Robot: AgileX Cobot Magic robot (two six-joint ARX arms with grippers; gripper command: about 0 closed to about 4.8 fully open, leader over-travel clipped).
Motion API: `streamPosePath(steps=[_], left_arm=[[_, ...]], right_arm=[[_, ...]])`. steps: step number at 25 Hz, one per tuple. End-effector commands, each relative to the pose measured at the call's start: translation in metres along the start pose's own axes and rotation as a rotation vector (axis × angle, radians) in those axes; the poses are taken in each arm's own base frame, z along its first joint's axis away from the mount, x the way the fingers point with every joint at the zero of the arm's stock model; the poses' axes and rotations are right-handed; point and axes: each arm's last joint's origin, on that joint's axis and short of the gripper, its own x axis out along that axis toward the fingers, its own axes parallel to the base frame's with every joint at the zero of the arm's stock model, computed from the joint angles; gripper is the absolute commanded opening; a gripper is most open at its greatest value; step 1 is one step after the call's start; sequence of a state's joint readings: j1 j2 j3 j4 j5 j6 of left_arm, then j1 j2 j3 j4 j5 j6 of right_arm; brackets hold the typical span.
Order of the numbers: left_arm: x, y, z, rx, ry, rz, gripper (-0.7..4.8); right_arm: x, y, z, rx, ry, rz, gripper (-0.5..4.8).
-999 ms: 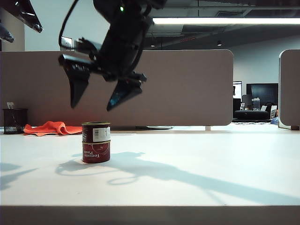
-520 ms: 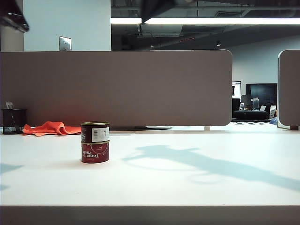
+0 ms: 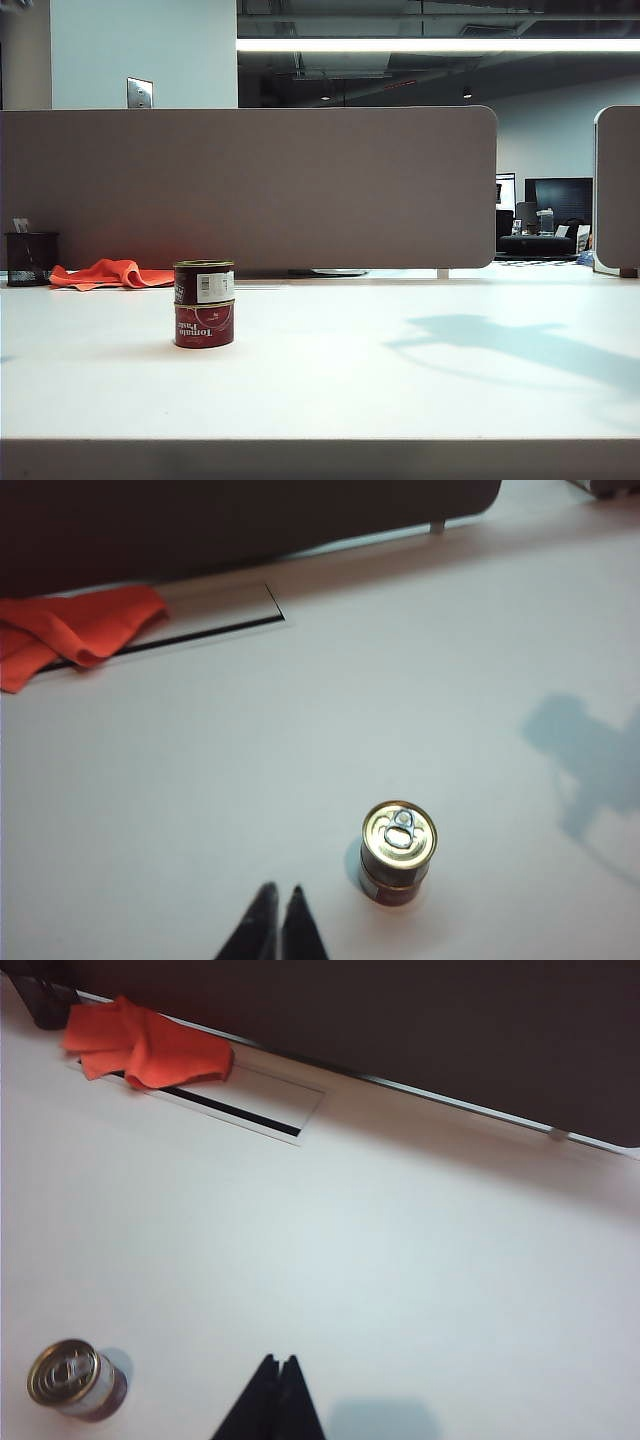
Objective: Stack a can of tomatoes on the right onto the can of tomatoes on the left.
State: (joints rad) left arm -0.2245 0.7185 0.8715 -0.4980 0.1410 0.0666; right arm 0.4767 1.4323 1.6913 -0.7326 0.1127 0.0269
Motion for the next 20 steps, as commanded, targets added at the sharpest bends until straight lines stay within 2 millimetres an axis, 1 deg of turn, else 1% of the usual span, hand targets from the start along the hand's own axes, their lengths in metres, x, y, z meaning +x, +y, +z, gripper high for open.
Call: streamPosePath(steps=[1, 3, 7, 8, 9, 10, 11, 14, 16, 18, 19, 20], left_arm=[[-0.014, -0.002, 0.002, 0.005, -0.056, 0.006, 0.11], [-0.018, -0.003, -0.003, 0.007, -0.071, 0.007, 0.11], [-0.023, -0.005, -0.019, -0.033, -0.095, 0.001, 0.11], [-0.023, -0.005, -0.027, -0.041, -0.096, 0.001, 0.11], [-0.022, -0.005, -0.031, -0.042, -0.092, 0.001, 0.11], [-0.019, -0.006, -0.038, -0.044, -0.07, -0.007, 0.05], [-0.017, -0.006, -0.042, -0.042, -0.053, -0.017, -0.05], [-0.011, -0.006, -0.051, -0.044, -0.012, -0.02, -0.05], [-0.006, -0.005, -0.058, -0.039, 0.006, -0.017, -0.05], [-0.001, -0.005, -0.067, -0.027, 0.027, -0.014, -0.05], [0.001, -0.005, -0.071, -0.023, 0.042, -0.011, -0.05], [0.003, -0.005, -0.075, -0.026, 0.06, -0.008, -0.05]], right_arm=[[-0.028, -0.004, -0.02, -0.011, -0.064, -0.042, -0.06], [-0.041, -0.007, -0.037, -0.006, -0.09, -0.06, -0.06], [-0.067, -0.012, -0.075, 0.012, -0.154, -0.099, -0.06], [-0.079, -0.014, -0.093, 0.019, -0.173, -0.112, -0.06], [-0.083, -0.015, -0.102, 0.02, -0.175, -0.116, -0.06], [-0.091, -0.017, -0.123, 0.019, -0.164, -0.128, -0.06], [-0.094, -0.018, -0.135, 0.016, -0.144, -0.136, -0.06], [-0.096, -0.019, -0.165, 0.003, -0.068, -0.146, -0.06], [-0.092, -0.021, -0.183, -0.005, -0.021, -0.191, -0.06], [-0.083, -0.022, -0.202, -0.011, 0.026, -0.262, -0.04], [-0.08, -0.022, -0.211, -0.021, 0.062, -0.276, 0.05], [-0.078, -0.022, -0.221, -0.031, 0.112, -0.27, 0.34]])
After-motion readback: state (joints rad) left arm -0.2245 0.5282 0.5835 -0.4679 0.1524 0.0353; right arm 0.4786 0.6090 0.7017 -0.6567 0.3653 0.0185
